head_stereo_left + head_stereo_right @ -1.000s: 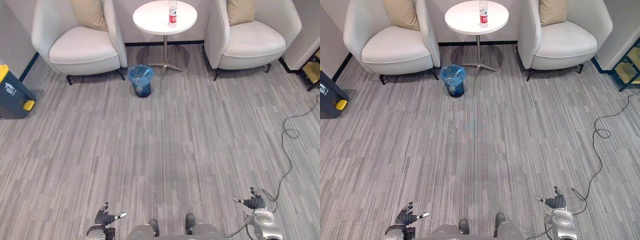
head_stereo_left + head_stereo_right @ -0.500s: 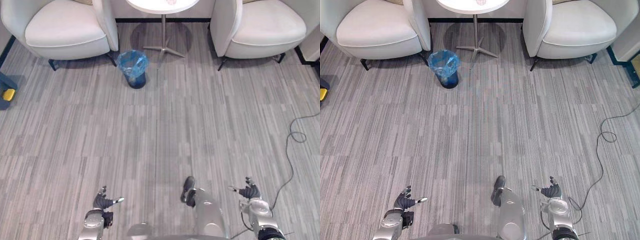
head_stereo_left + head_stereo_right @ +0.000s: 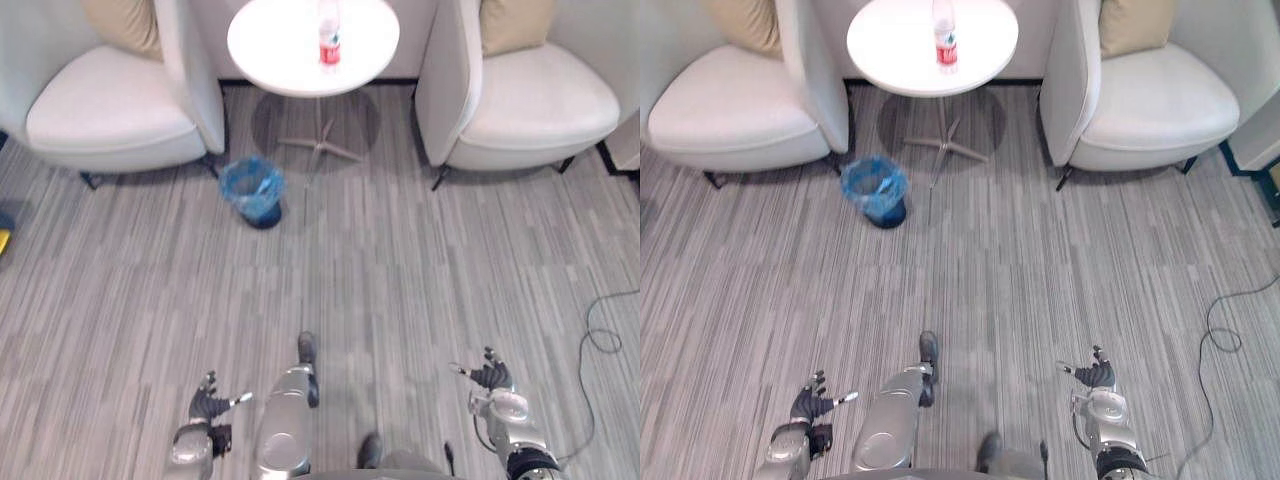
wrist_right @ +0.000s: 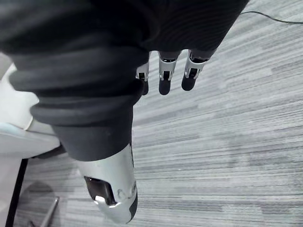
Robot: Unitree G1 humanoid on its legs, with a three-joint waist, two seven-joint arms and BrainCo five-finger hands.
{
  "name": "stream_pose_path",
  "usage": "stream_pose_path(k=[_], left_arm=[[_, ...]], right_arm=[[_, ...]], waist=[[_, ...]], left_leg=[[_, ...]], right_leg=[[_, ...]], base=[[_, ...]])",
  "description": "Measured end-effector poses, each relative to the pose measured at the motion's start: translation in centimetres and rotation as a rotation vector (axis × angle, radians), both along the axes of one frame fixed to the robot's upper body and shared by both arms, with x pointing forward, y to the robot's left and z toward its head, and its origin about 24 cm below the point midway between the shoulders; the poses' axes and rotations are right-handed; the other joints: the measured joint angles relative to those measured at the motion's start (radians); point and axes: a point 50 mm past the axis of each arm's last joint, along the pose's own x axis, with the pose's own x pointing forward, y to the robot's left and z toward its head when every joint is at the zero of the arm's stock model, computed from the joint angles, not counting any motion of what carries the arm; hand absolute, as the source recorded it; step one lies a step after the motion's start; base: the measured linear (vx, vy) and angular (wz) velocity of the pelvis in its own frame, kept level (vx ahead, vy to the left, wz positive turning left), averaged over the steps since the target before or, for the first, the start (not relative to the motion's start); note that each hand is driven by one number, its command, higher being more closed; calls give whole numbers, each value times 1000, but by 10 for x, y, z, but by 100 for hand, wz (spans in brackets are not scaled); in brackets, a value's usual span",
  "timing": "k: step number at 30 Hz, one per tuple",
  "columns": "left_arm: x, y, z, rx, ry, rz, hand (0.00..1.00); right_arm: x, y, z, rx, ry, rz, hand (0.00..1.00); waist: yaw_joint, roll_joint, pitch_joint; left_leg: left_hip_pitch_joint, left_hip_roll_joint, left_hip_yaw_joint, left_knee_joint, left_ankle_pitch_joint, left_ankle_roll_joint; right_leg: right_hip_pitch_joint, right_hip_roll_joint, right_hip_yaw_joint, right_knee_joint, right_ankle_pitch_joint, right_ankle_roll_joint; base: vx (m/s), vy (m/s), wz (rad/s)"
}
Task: Gather rubbish on tea table into small bin, then transfer packed bag to large trash can.
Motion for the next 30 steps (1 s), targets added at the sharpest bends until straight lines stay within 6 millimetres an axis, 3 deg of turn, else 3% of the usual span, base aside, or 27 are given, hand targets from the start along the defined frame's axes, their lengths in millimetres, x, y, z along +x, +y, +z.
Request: stream_pose_path(k=[1,2,3,4,6,7,8,9,10,11,12,13,14,15,16,18,20,21,22,23,24,26,27,29,30], left_arm=[[0,0,0,-1,-3,1,0],[-2,0,0,-8,-2,17,0],[-2,0,0,-13,-4,25,0],[0,1,1,-13,-18,32,0],[6,1,4,-6,-43,34,0],[8,0,4,-9,-44,33,0],[7,-1,2,-13,-34,35,0],[5,-1,1,-15,-28,37,0],[4,-8,-3,-34,-11,41,0],[1,-10,-5,-41,-4,42,0],[1,-14,-7,-53,6,36,0],[3,-20,-8,-64,7,22,0],[4,-23,-8,-70,6,18,0],[6,-24,-8,-72,3,15,0],[8,-24,-7,-71,-3,13,0],[20,-25,-3,-71,-32,0,0],[25,-26,-1,-71,-44,-4,0],[24,-27,-2,-72,-41,-5,0],[19,-30,-4,-83,-27,-1,0],[19,-28,-5,-77,-22,1,0],[20,-26,-5,-73,-20,2,0],[12,-19,-7,-62,-1,20,0],[7,-17,-9,-61,13,33,0],[-13,-11,-14,-50,68,50,0],[-15,-9,-13,-41,73,44,0]], right_arm=[[-1,3,-2,1,11,15,0],[-1,6,-2,0,16,39,0],[-1,7,-3,1,17,44,0],[-2,9,-3,-3,18,59,0],[0,7,-2,-7,16,61,0],[-1,4,-1,-16,18,58,0],[-5,-1,-2,-26,31,53,0],[-8,-2,-3,-28,39,50,0],[-12,-9,-4,-43,55,46,0],[-9,-9,-2,-45,45,45,0],[-4,-10,1,-51,27,44,0],[-6,-13,1,-60,33,41,0],[-8,-12,0,-60,36,44,0],[-9,-8,-1,-49,33,42,0],[-9,-6,-1,-45,30,41,0],[-3,-6,2,-43,5,38,0],[1,-6,4,-38,-12,26,0],[1,-7,5,-38,-18,19,0],[0,-12,6,-48,-16,7,0],[-1,-10,4,-39,-8,3,0],[0,-6,3,-28,-5,11,0],[2,-4,4,-36,-7,28,0],[4,-2,4,-39,-8,43,0],[11,8,6,-60,-17,120,0],[12,10,7,-64,-20,135,0]], waist=[[-6,8,5],[-18,24,11],[-19,30,10],[-25,42,10],[-44,58,21],[-54,53,20],[-58,53,21],[-61,53,21],[-62,80,17],[-54,90,10],[-52,90,11],[-64,91,13],[-69,96,20],[-61,98,25],[-51,102,26],[-30,81,34],[-19,80,37],[-17,83,36],[-16,124,24],[-12,114,36],[-15,86,33],[-2,71,36],[5,72,36],[1,69,36],[-9,66,35]], left_leg=[[82,-14,-6,-9,-45,18],[167,-19,-17,-39,-71,17],[206,-19,-20,-61,-81,17],[265,-19,-42,-102,-93,12],[324,-15,-84,-154,-100,-7],[361,-10,-114,-182,-106,-19],[404,-5,-139,-208,-120,-48],[423,-2,-157,-210,-128,-62],[441,28,-189,-192,-139,-82],[432,51,-193,-170,-125,-106],[401,53,-205,-89,-67,-158],[343,63,-193,63,20,-168],[274,99,-165,227,118,-166],[188,172,-101,416,129,-132],[156,192,-78,469,92,-122],[50,185,-3,432,12,-119],[-6,157,32,224,3,-107],[-16,126,42,31,30,-122],[-2,121,36,-165,211,-109],[4,112,36,-141,217,-40],[10,80,41,-144,208,-41],[29,47,50,-96,134,-22],[41,48,51,-80,102,-24],[128,43,69,-90,33,-29],[147,37,62,-95,24,-28]], right_leg=[[-59,-27,-4,148,-10,-33],[-93,-39,-45,164,-29,-96],[-118,-42,-69,140,-36,-123],[-176,-39,-110,50,-47,-145],[-259,-15,-125,-183,-42,-155],[-288,9,-99,-390,21,-149],[-297,37,-64,-572,174,-155],[-286,51,-45,-619,265,-155],[-258,81,-43,-625,334,-205],[-259,88,-47,-601,328,-222],[-256,81,-79,-550,287,-235],[-194,77,-112,-568,253,-240],[-115,85,-143,-620,239,-243],[-23,115,-161,-687,231,-249],[12,121,-165,-713,230,-252],[82,115,-178,-767,230,-252],[111,106,-182,-784,221,-240],[134,96,-182,-787,188,-206],[162,118,-180,-784,137,-165],[177,111,-173,-779,107,-149],[176,80,-168,-775,96,-140],[196,42,-141,-738,87,-129],[185,30,-130,-682,79,-114],[38,-37,-64,-270,64,-38],[1,-42,-46,-186,60,-22]], base=[[631,110,29],[749,99,26],[731,50,34],[697,-11,51],[566,-86,76],[613,-164,93],[652,-189,96],[690,-232,84],[554,-177,48],[643,-216,43],[573,-216,46],[662,-292,77],[623,-278,79],[511,-207,47],[379,-131,15],[393,-83,3],[400,44,1],[466,166,-3],[404,169,-2],[386,158,13],[342,134,25],[346,125,14],[255,120,-30],[216,107,-27],[286,30,40]])
